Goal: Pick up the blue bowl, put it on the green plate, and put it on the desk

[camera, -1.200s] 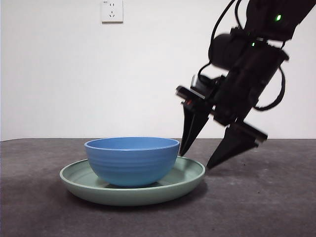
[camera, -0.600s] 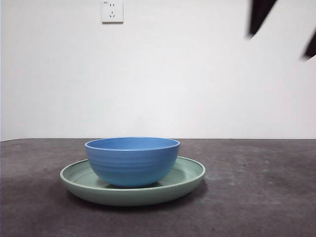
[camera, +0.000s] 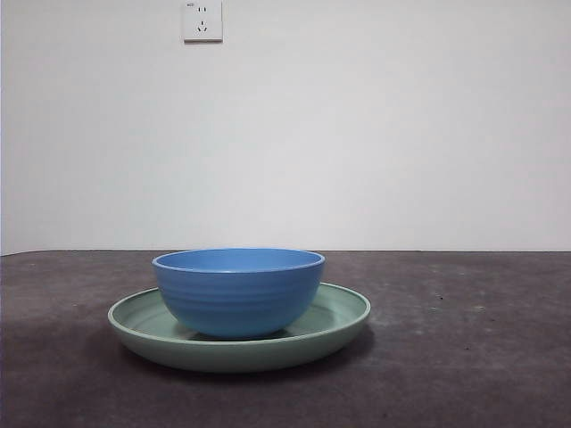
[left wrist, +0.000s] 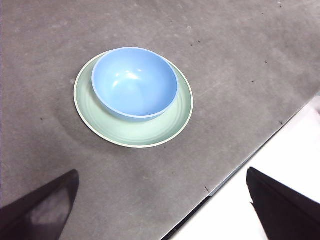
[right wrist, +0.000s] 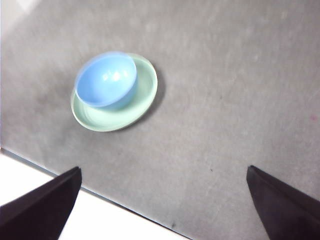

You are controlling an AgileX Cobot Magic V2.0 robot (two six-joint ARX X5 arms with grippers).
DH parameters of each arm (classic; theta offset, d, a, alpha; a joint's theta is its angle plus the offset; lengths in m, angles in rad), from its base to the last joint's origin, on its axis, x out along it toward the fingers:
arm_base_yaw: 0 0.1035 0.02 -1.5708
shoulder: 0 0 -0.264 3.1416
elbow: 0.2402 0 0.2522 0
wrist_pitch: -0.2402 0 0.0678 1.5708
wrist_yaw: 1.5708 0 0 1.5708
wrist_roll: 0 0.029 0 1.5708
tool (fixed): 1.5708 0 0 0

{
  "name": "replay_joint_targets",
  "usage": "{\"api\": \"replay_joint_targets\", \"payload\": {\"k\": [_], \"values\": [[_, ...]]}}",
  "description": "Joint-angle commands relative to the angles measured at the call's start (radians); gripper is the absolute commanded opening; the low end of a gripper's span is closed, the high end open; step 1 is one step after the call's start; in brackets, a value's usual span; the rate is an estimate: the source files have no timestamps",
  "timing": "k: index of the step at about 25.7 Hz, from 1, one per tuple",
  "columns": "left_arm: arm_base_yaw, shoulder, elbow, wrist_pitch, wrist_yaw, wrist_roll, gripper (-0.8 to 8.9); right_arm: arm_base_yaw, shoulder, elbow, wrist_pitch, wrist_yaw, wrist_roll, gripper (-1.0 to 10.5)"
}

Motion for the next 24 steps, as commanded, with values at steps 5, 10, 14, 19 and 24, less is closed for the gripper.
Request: {"api": "replay_joint_targets", "payload": {"k": [5,10,14,19,24], "values": [[-0.005,0.003,0.011,-0.01,-0.002,0.005,6.56,0.005,-0.024,0.014,-0.067,0.001,0.022,5.6],[-0.005,0.003,0.011,-0.029,-0.002,0.008,1.26,0.005,-0.024,0.014,-0.066,0.001,0.022,1.3],[-0.005,0.003,0.011,-0.025,-0.002,0.007,0.12,0.005,-0.024,0.014,-0.064,0.003,0.02,0.2],[-0.005,0.003,0.011,-0.025,-0.002,0.004,0.15,0.005,-0.024,0.014,-0.058,0.002,0.021,0.2],[-0.005,0.003,0.011,-0.025,-0.002,0.004,0.15,0.005,-0.024,0.014,-0.043,0.002,0.021,0.2]]}}
